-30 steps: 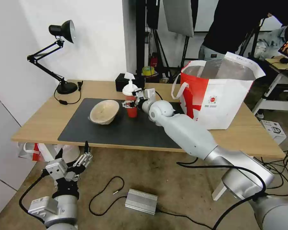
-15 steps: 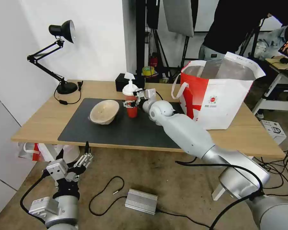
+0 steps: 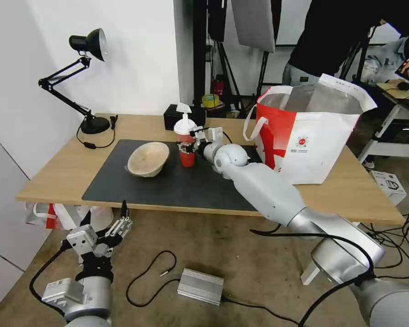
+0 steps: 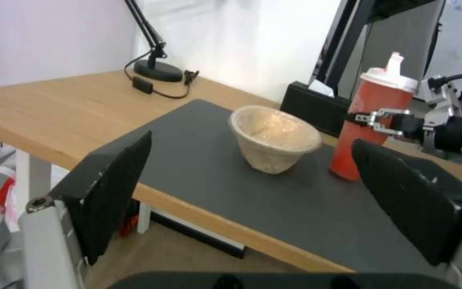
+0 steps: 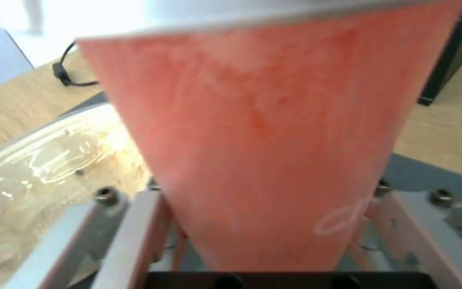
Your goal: Pick up the trash from the table and place it into the takeout bag.
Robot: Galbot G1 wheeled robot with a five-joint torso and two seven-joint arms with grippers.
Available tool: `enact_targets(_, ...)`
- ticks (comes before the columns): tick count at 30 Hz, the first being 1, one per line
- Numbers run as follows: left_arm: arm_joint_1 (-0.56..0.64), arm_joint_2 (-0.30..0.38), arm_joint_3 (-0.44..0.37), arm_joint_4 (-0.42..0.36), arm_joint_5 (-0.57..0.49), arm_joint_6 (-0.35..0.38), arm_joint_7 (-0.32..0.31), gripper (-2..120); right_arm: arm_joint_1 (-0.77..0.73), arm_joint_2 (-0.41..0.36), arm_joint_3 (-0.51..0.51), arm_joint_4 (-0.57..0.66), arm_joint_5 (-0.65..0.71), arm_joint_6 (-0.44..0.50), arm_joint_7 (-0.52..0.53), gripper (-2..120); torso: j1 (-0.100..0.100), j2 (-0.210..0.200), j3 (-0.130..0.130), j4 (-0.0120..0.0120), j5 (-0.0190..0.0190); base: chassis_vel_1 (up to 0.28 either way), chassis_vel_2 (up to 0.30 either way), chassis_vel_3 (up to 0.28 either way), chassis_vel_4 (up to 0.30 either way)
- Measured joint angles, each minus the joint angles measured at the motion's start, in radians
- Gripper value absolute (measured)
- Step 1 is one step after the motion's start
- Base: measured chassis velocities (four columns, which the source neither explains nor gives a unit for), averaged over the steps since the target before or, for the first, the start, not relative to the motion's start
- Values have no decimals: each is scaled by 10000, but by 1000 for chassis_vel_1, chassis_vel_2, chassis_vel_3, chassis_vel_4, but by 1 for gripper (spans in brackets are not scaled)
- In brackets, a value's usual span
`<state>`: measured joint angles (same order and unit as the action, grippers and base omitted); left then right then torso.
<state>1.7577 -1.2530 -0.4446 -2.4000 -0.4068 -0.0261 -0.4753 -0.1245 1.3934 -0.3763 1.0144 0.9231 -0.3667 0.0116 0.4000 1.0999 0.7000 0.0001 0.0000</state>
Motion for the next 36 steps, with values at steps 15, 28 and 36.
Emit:
enact_targets(15, 10, -59, -41, -29, -97, 44, -38, 100, -65, -320, 168, 397, 173, -187, -16, 6, 0, 0, 0, -1, 1, 0, 0, 0, 0)
enact_targets(28, 26, -42, -66, -59, -122, 64, -83, 100, -100, -668, 452, 1090, 398, -374, 181, 6, 0, 0, 0, 0, 1, 0, 0, 0, 0)
enact_targets(36, 58, -86, -27, -153, -152, 112, -99, 100, -168, -1481, 609, 2245, 742, -627, 425, 6, 0, 0, -1, -1, 1, 0, 0, 0, 0)
